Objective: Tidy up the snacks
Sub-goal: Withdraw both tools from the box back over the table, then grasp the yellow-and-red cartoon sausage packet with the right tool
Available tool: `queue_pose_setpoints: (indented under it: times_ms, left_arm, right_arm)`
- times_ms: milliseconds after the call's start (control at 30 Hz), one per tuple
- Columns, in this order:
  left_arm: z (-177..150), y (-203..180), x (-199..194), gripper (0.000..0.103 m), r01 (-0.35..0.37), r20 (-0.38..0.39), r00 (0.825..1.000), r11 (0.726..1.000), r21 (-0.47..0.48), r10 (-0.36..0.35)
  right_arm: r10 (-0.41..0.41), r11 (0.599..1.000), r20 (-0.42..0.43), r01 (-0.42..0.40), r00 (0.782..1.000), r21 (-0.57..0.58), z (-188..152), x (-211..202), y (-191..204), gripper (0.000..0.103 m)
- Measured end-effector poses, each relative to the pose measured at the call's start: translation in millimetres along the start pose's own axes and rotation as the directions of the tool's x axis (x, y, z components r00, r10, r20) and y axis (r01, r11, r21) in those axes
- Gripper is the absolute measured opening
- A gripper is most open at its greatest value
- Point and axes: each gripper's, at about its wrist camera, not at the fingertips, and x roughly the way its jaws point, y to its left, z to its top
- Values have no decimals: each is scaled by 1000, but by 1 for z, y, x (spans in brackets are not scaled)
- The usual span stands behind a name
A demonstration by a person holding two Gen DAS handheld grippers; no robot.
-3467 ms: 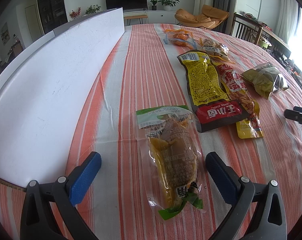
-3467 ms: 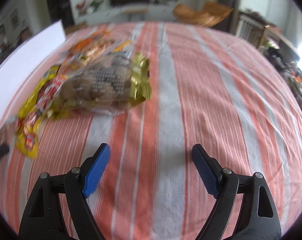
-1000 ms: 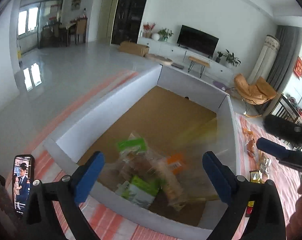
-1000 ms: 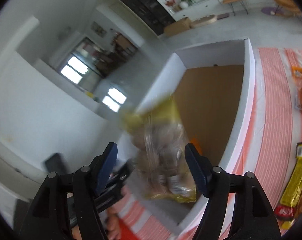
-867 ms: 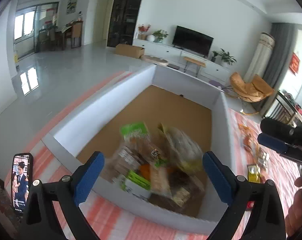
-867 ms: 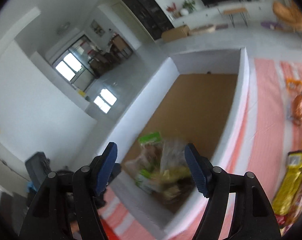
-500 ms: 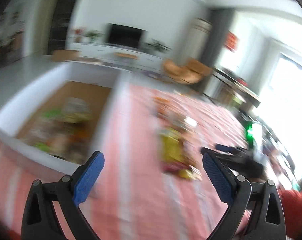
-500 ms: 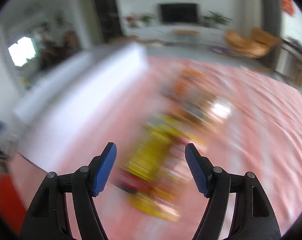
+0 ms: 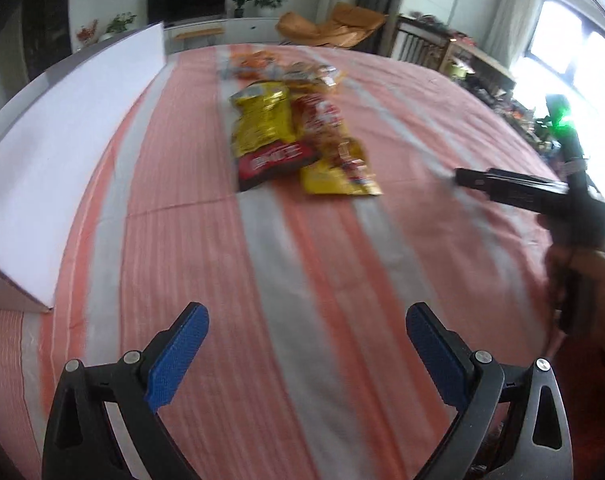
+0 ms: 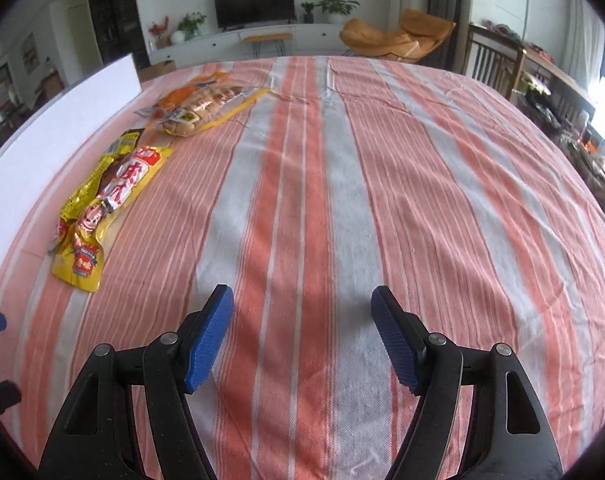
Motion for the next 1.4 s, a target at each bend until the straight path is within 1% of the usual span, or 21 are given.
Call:
queue_pose_setpoints:
  times_ms: [33,67,167,233,267,800,1000,1100,1400]
  left_arm:
    - [0,1,0,98,-8,17,1000,1000,3,8]
    - [-5,7,-3,98,-15,19,1000,1000,4,15]
    - [-6,5,3,99,-51,24,998,998,37,50]
    - [-10,0,4,100,-84,28,996,994,73,82]
    - [-11,-1,4,103,-94,30,995,992,89,92]
    - [-10,1,2,103,-92,36,995,991,92,89]
    - [-11,3,-2,103,-93,12,996,992,87,92]
    - [-12,7,-4,103,-98,12,995,992,79,97]
    - [-15,10,-5,103,-102,33,994,991,85,100]
  right_arm:
    - [-5,1000,-4,5,1000,-5,2,2,1,79]
    - [-5,1000,-7,5,1000,-10,0,2,2,80]
    - [-18,1000,-14,18,1000,-24,-3,6,4,83]
    - [-17,1000,-16,17,1000,-15,-3,6,2,85]
    - [-20,1000,-16,19,1000,-14,-4,6,2,85]
    - [-22,1000,-17,21,1000,-13,-4,5,1,86]
    - [-21,1000,-17,21,1000,-13,-4,5,1,86]
    - [-21,1000,-17,21,1000,-12,-4,5,1,86]
    - [-21,1000,-17,21,1000,-12,-4,6,1,86]
